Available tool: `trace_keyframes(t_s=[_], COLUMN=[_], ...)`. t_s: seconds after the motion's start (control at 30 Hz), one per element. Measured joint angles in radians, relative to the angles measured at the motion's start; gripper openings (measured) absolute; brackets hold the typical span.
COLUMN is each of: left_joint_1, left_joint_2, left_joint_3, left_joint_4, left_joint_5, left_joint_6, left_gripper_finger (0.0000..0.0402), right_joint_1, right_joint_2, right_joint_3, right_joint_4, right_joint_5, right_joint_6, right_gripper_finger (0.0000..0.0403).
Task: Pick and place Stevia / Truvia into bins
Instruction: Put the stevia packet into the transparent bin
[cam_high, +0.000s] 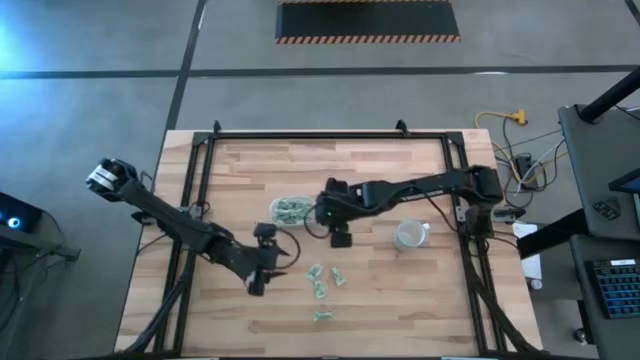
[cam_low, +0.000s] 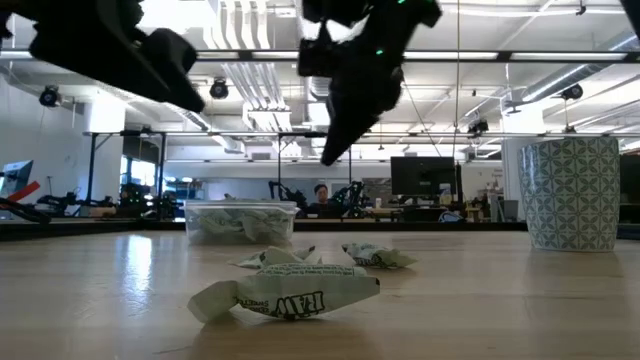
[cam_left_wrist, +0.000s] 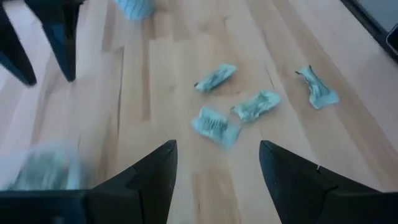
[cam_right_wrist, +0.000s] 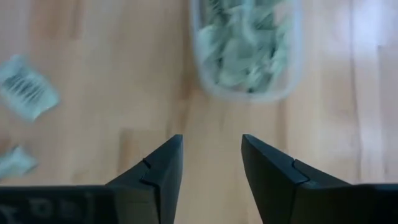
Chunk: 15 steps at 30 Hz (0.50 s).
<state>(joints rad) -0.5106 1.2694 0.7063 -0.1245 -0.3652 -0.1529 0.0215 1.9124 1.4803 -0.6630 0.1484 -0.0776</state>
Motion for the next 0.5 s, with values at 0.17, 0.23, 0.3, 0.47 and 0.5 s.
trace_keyframes(t_s=[0.17, 0.23, 0.3, 0.47, 0.5], left_joint_1=[0.008, 0.018, 0.028, 0.046, 0.046], left_joint_2=[0.131, 0.183, 0.227, 0.328, 0.346], left_joint_3=[0.000, 0.002, 0.011, 0.042, 0.048], left_joint_4=[0.169, 0.219, 0.256, 0.299, 0.300], left_joint_5=[0.000, 0.001, 0.001, -0.001, -0.002], left_joint_6=[0.117, 0.134, 0.123, -0.036, -0.074], left_gripper_finger=[0.0211, 0.0211, 0.0211, 0.0210, 0.0210], right_joint_1=[0.052, 0.073, 0.089, 0.119, 0.124], right_joint_2=[-0.077, -0.106, -0.135, -0.201, -0.212], right_joint_3=[-0.124, -0.183, -0.240, -0.373, -0.396], right_joint_4=[0.023, 0.061, 0.109, 0.219, 0.238], right_joint_5=[-0.024, -0.037, -0.047, -0.046, -0.047], right_joint_6=[0.002, 0.019, 0.036, 0.071, 0.076], right_gripper_finger=[0.0144, 0.0141, 0.0138, 0.0132, 0.0131])
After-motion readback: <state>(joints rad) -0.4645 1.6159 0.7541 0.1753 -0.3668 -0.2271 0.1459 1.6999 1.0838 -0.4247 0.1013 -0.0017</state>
